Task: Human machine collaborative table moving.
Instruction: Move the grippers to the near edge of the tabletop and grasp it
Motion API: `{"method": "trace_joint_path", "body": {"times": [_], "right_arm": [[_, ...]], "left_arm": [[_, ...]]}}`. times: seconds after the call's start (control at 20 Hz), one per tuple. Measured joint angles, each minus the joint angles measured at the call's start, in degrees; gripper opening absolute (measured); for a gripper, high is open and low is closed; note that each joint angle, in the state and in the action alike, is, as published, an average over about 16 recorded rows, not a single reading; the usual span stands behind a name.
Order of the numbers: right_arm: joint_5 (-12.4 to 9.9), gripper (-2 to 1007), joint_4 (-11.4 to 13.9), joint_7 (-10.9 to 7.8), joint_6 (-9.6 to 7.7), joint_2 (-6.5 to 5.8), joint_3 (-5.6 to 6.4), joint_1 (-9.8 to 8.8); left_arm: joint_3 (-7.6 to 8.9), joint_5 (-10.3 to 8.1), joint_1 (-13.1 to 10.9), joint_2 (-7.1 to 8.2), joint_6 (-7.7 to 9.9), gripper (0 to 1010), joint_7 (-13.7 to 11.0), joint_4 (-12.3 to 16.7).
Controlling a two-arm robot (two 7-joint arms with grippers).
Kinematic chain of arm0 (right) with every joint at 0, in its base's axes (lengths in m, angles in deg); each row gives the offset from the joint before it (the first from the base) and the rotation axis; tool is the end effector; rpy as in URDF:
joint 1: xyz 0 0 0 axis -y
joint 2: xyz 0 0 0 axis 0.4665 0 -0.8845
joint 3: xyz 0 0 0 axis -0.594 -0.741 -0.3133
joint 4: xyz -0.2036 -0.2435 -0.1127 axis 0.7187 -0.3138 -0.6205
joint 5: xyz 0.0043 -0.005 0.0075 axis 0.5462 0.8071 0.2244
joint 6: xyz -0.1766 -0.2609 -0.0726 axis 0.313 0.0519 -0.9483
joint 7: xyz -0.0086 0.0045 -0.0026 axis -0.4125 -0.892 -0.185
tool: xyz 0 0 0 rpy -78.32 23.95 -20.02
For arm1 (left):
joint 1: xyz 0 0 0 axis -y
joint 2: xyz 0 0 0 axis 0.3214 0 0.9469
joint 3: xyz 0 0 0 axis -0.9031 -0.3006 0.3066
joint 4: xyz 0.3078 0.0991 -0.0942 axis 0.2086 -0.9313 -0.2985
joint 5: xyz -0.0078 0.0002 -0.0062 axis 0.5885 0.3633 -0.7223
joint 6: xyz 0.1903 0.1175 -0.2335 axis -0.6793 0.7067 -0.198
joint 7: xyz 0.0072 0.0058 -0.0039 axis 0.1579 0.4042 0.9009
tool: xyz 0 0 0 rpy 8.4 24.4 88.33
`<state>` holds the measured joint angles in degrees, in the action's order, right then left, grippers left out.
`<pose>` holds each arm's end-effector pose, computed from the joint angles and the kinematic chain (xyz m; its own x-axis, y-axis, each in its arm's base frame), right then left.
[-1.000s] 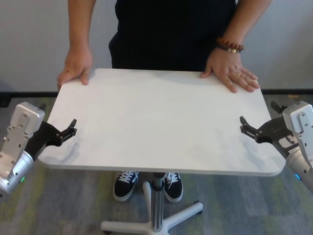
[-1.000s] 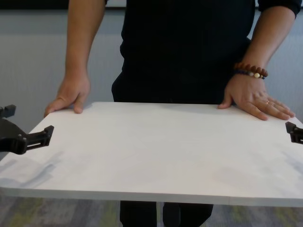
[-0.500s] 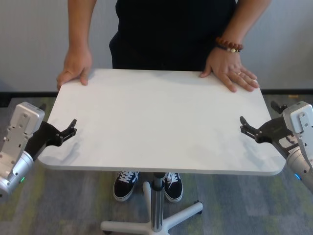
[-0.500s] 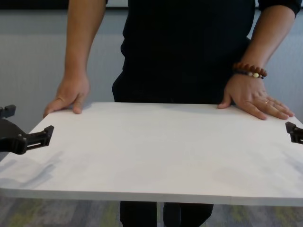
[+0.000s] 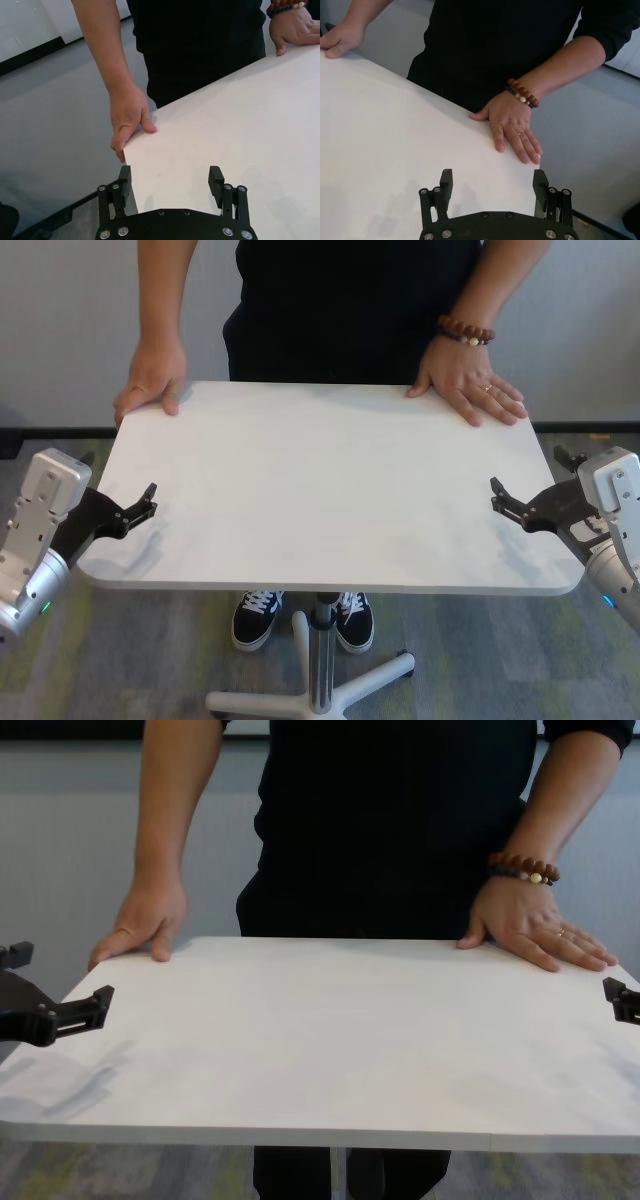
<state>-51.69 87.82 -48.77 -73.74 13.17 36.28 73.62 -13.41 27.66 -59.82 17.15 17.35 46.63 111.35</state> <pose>0.3795 -0.1053 -0.3426 0.2922 -0.8803 0.3738 0.9553 0.2873 -0.0704 0.3794 0.1052 -0.3427 0.2922 0.8803 0.3736 -0.9553 0.2874 0.0701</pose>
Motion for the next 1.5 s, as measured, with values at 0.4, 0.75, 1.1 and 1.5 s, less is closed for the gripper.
{"method": "trace_joint_path", "body": {"times": [0.4,0.75,1.1,1.5], "right_arm": [[0.0,1005,0.0,0.0,0.0,0.0,0.0,0.0],[0.0,1005,0.0,0.0,0.0,0.0,0.0,0.0],[0.0,1005,0.0,0.0,0.0,0.0,0.0,0.0],[0.0,981,0.0,0.0,0.0,0.0,0.0,0.0]], "left_arm": [[0.0,0.0,0.0,0.0,0.0,1001,0.0,0.0],[0.0,0.0,0.0,0.0,0.0,1001,0.0,0.0],[0.0,0.0,0.0,0.0,0.0,1001,0.0,0.0],[0.0,0.0,0.0,0.0,0.0,996,0.0,0.0]]}}
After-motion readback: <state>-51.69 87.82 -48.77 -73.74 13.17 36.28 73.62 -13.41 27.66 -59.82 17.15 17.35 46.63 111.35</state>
